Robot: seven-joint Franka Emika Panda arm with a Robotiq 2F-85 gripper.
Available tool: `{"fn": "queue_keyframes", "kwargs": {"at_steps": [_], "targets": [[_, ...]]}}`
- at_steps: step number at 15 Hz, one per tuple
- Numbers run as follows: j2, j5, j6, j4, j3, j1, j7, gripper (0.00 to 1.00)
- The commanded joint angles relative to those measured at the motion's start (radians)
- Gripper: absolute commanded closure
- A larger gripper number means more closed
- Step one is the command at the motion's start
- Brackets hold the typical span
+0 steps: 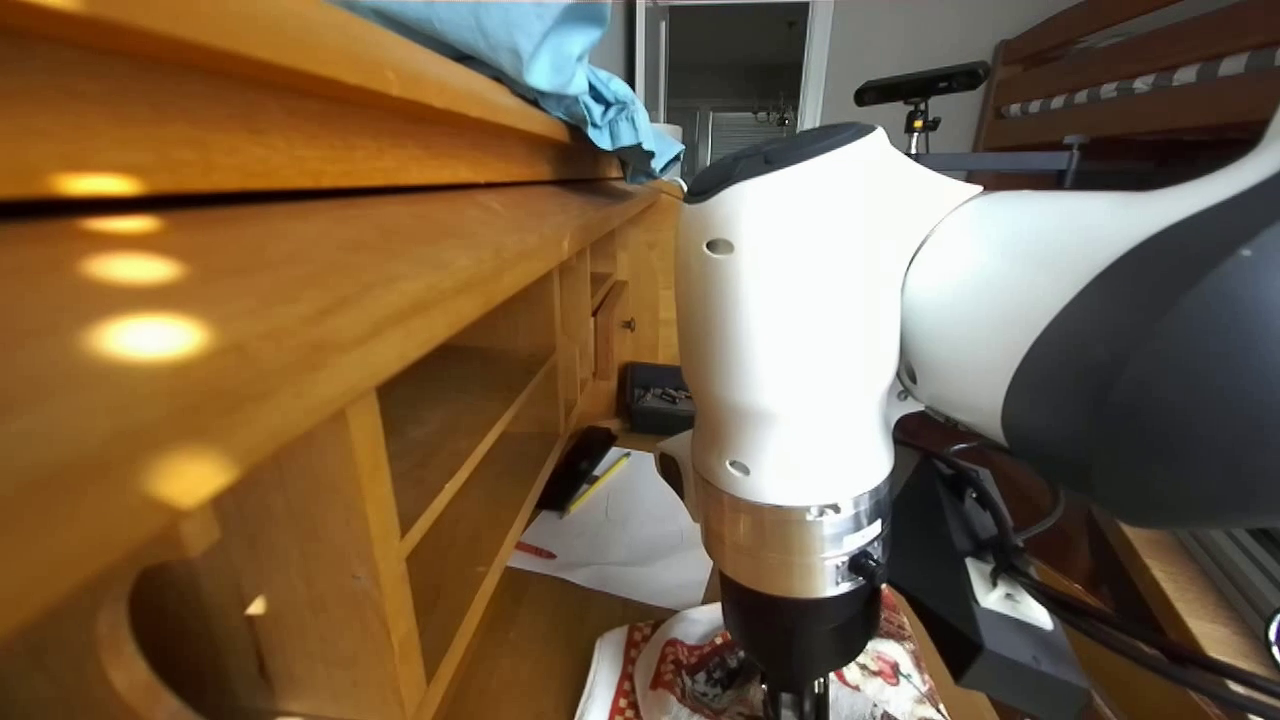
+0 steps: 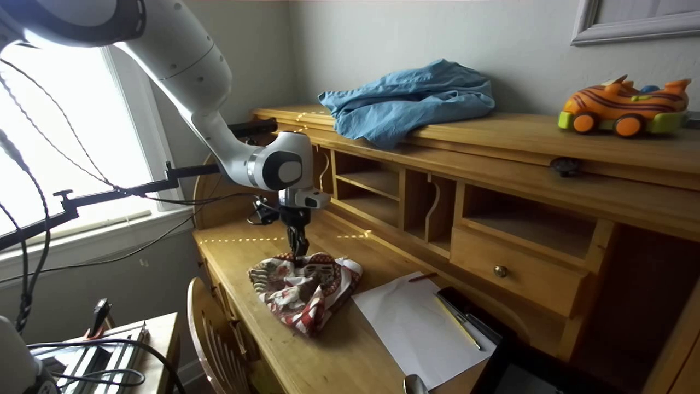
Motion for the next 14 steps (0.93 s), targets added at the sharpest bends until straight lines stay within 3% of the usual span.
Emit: {"fn": "queue_keyframes", "kwargs": {"at_steps": [1,10,11,12,14], "targets": [[0.019,-0.032,-0.037,0.054,-0.024,0.029,-0.004,0.97],[0.123,-0.088,-0.126,0.212,-0.034,0.061,-0.102,0.97],[0.132,-0.089,-0.132,0.222,-0.035,0.062,-0.113,0.64],[0.13,-0.089,-0.14,0.226,-0.036,0.065,-0.119,0.63],[0.123,-0.096,-0.144,0.219,-0.045,0.074,-0.112,0.5]]}}
